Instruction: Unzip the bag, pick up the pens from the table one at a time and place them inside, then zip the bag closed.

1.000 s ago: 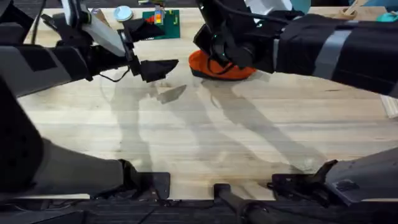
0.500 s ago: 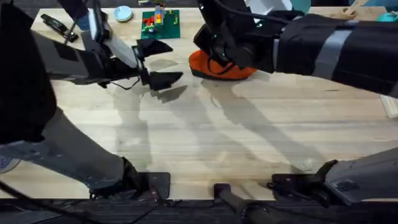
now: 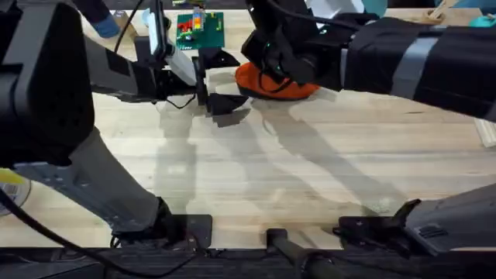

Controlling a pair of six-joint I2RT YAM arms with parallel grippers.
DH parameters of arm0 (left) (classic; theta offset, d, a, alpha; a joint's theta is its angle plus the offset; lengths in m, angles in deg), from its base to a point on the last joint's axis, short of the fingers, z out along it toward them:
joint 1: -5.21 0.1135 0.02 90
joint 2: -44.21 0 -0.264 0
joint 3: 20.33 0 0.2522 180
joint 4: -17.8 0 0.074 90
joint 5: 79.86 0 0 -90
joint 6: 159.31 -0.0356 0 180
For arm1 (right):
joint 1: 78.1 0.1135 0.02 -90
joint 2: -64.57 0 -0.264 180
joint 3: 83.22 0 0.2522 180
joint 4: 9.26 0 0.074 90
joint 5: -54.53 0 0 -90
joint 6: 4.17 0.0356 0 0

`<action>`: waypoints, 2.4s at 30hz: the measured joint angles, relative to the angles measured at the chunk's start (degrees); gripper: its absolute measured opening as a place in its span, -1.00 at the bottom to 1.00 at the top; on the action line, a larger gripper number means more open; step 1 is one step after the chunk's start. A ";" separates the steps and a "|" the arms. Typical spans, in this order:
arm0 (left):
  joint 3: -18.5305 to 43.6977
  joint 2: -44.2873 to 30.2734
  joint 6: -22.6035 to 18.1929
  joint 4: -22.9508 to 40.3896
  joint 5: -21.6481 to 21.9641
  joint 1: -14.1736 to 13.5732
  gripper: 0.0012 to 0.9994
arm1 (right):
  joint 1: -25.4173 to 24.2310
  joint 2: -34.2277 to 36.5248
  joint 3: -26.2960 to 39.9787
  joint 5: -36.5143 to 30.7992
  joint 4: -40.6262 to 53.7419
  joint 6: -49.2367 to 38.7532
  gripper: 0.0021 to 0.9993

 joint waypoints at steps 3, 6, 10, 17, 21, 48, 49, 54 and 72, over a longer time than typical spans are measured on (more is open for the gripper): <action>0.13 0.00 1.30 -1.53 1.55 -1.09 0.99 | 0.00 0.00 0.00 0.00 0.00 0.00 -0.94; 0.70 0.00 2.27 -2.56 3.05 -2.15 0.99 | 0.00 0.00 0.00 0.00 -0.02 0.00 -0.94; 1.55 0.00 2.94 -2.90 4.80 -3.07 0.99 | 0.00 0.00 0.00 -0.02 -0.02 0.00 -0.94; 2.98 0.00 3.33 -2.94 7.39 -3.65 0.99 | 0.00 -0.02 0.00 0.00 -0.02 0.00 -0.94; 3.00 0.00 3.35 -3.02 9.57 -4.42 0.99 | 0.00 0.00 0.00 0.00 -0.02 0.00 -0.94; 3.43 0.00 3.57 -3.34 11.55 -5.06 -0.91 | 0.00 -0.01 0.00 0.00 0.00 -2.27 -0.94; 3.43 0.00 3.55 -3.34 11.55 -5.06 -0.91 | 0.00 0.00 0.00 0.00 0.00 -2.51 -0.94; 3.43 0.00 3.55 -3.34 11.55 -5.06 -0.91 | 0.00 0.00 0.00 0.00 0.00 -3.59 -0.94; 3.43 0.00 3.55 -3.34 11.57 -5.08 -0.91 | -0.61 -0.85 0.00 -1.29 3.63 -8.14 -0.94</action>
